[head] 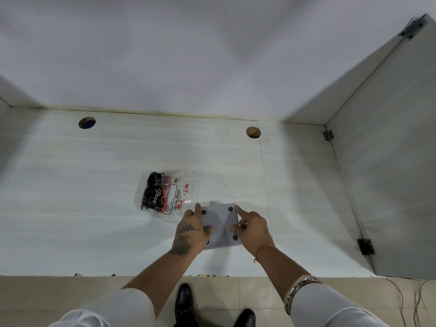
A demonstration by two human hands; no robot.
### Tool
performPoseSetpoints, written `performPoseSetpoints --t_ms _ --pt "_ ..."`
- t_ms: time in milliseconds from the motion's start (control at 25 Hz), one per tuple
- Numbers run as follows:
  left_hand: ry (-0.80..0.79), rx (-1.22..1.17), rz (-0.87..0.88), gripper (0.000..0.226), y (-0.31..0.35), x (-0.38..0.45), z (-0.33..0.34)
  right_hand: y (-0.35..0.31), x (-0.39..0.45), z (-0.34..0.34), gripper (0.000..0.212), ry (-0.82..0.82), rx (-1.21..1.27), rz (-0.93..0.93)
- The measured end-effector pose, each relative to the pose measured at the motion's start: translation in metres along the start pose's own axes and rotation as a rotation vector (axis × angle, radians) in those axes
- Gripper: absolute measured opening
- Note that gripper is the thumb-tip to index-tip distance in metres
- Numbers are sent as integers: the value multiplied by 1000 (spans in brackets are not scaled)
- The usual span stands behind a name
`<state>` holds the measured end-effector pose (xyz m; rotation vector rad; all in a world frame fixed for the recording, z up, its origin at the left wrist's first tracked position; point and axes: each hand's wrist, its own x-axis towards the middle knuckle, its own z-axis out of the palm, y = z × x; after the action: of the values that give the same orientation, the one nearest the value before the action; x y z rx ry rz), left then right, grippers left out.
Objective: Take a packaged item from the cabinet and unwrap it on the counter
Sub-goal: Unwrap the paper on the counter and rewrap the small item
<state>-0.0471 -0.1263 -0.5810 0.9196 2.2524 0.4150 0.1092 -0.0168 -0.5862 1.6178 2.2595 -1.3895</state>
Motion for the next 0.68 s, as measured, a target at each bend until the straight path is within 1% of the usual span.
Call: performPoseSetpoints --t_ms 80,160,280,400,480,520,600,640,680 --pt "-81 -49 7 117 -5 -1 1 4 0 0 63 -12 19 13" --pt "-102 -46 29 127 -7 -2 2 7 -1 0 62 -15 79 42" --pt "-125 46 -1 130 2 5 2 12 1 3 62 -12 115 92" --pt "-139 181 -41 132 14 6 -1 13 8 2 64 -57 111 139" --pt "-102 275 -21 128 24 -3 0 9 8 3 58 -78 83 157" --pt "-107 278 -2 127 29 -9 5 5 6 5 51 -86 86 174" --pt "-172 236 -2 132 39 -26 18 -10 -3 3 33 -101 185 226" --pt "-190 194 -19 133 44 -33 23 -17 -7 0 27 -111 308 285" --pt "-171 119 -20 124 46 -36 24 -24 -12 -4 24 -125 446 337"
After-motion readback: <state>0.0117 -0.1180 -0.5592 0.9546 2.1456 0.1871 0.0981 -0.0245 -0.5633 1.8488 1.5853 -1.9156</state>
